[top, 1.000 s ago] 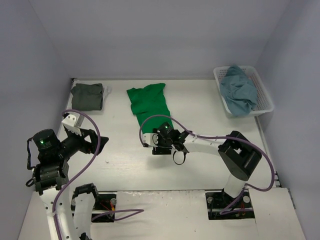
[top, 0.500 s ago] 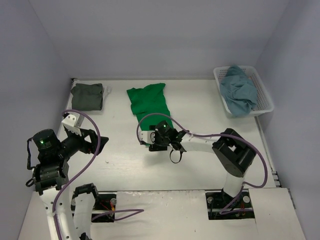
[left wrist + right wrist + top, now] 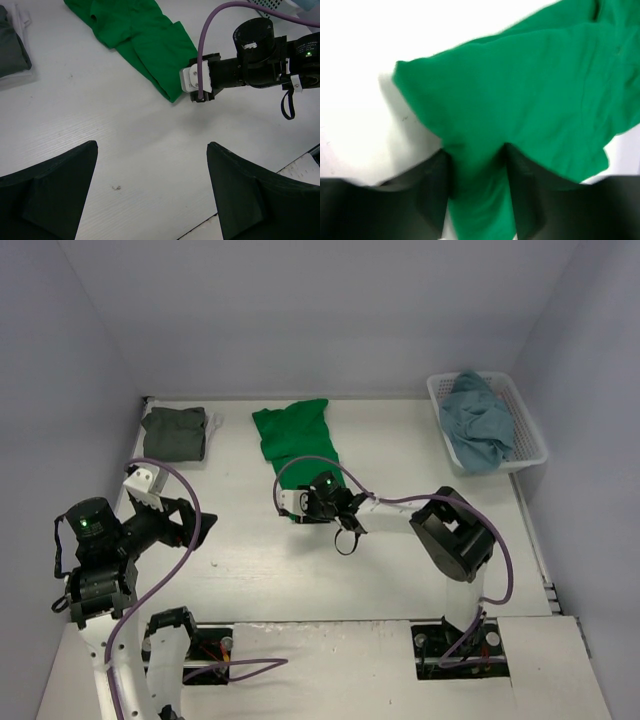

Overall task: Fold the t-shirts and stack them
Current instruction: Grab one side of the 2/3 rectangular tshirt with right arm, then fold the long partially folded tshirt into a neat square

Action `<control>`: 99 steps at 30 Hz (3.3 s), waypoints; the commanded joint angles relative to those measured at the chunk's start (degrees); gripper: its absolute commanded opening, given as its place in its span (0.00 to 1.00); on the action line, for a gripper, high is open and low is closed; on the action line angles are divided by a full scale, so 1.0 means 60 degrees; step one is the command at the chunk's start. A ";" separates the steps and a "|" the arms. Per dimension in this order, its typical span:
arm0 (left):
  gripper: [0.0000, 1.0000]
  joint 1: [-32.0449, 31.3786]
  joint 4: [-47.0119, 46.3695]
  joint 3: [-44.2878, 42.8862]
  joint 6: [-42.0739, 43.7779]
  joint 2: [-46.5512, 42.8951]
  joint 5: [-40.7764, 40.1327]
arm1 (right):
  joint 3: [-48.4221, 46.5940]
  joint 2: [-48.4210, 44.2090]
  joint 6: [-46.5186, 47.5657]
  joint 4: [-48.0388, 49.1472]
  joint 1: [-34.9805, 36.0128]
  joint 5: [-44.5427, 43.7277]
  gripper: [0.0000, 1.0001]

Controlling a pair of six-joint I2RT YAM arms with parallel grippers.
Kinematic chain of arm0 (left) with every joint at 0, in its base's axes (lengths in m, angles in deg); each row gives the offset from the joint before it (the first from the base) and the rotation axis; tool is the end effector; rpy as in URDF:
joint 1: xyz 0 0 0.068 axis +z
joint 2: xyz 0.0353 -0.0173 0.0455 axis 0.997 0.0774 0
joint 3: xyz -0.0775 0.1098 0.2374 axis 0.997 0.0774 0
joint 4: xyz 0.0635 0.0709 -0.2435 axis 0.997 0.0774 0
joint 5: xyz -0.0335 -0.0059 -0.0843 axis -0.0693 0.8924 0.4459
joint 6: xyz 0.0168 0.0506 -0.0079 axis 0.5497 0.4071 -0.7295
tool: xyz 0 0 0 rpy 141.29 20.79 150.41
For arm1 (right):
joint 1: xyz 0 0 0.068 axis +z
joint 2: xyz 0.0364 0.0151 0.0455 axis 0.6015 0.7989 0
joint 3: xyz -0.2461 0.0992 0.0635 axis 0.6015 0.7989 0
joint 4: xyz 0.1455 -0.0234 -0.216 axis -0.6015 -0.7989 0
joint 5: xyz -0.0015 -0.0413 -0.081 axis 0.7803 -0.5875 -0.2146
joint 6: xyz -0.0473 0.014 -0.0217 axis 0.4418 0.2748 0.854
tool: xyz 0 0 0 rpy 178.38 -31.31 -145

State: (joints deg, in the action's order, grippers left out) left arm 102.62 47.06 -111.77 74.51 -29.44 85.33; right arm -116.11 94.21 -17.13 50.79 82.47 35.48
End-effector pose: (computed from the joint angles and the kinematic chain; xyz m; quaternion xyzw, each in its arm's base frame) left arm 0.1000 0.0023 0.3753 0.1381 0.7767 -0.2593 0.5572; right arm 0.2765 0.2872 0.1584 -0.6637 0.5528 0.0238 0.5033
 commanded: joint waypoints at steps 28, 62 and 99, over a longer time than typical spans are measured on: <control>0.84 0.0174 -0.0427 -0.0261 0.0085 0.0058 0.0002 | 0.0552 -0.4732 0.1109 -0.7095 -0.0068 0.2907 0.00; 0.82 -0.3058 -0.2858 -0.1431 0.0026 0.4900 -0.1621 | -0.1483 -0.5305 0.1548 -0.7524 0.0416 0.3333 0.00; 0.09 -0.5977 -0.5217 -0.4114 0.0114 1.2071 -0.3836 | -0.3097 -0.2988 0.1227 -0.7567 0.0122 0.4081 0.00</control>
State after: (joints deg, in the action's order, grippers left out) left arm 67.08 18.67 -134.83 75.58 46.82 62.10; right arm -136.13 80.52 -8.45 4.28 81.23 59.33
